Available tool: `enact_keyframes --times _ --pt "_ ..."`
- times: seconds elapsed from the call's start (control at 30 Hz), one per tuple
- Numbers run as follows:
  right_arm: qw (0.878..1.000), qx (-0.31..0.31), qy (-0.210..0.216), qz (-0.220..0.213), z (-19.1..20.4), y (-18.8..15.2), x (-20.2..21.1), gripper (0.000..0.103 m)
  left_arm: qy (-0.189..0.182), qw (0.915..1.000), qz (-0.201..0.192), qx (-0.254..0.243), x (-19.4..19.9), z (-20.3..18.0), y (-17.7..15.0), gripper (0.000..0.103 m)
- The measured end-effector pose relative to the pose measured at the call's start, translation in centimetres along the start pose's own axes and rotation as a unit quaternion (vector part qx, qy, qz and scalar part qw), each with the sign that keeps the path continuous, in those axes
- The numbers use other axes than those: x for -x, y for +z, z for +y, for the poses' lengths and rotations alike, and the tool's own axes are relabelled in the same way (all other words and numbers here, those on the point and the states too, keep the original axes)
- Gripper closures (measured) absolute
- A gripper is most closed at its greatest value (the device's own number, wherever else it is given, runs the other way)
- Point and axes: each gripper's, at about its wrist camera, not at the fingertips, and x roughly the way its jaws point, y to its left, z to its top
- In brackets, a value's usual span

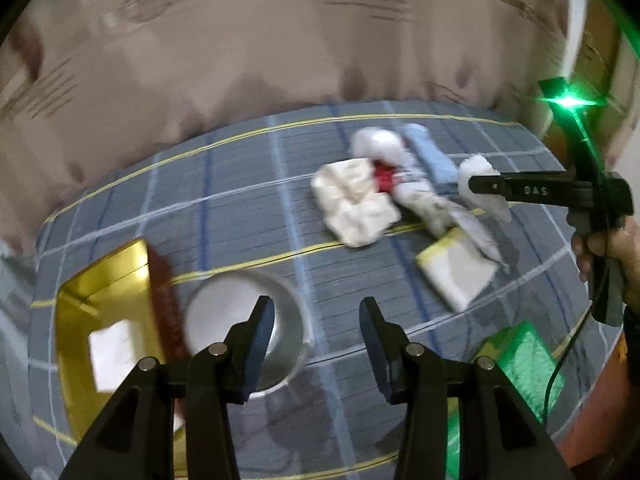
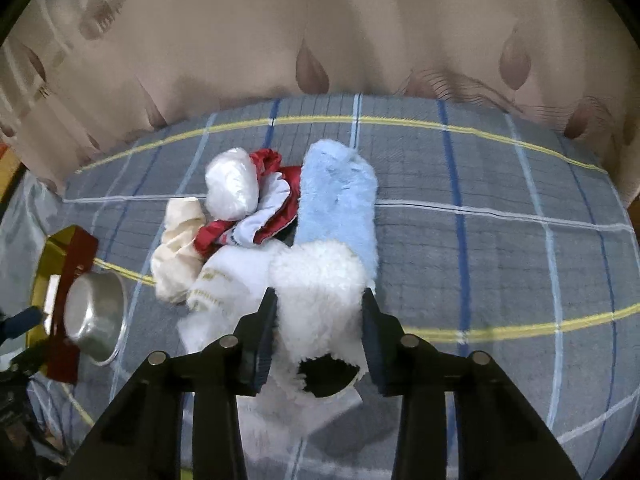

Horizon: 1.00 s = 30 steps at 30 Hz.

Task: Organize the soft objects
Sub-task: 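Grasp the printed white wrapper with the left gripper while the right gripper holds the fluffy item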

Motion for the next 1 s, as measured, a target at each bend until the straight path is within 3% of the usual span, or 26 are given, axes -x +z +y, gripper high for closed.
enact_keyframes --times 0.1,0.3,0.43,0.77,1.0 --pt "1.000 -0.006 0.008 -0.017 -0.9 -1.2 2.2 0.067 -0.032 0.9994 0.012 -0.004 -0.7 -1.5 0.7 0.052" --pt "0.999 -0.027 0.019 -0.027 -2.5 -4.7 4.9 0.067 -0.084 0.9958 0.032 -0.013 -1.8 -5.1 2.6 0.051" --pt "0.999 -0.034 0.020 -0.023 -3.5 -6.9 5.2 0.067 -0.135 0.9884 0.069 0.007 -3.6 -7.0 4.2 0.052" --pt "0.996 -0.065 0.049 -0.021 -5.7 -10.7 5.4 0.067 -0.191 0.9662 0.143 0.098 -8.8 -8.6 6.7 0.052" --pt "0.994 -0.075 0.071 -0.026 -6.2 -11.6 5.2 0.067 -0.207 0.9565 0.147 0.144 -10.7 -9.2 7.3 0.052"
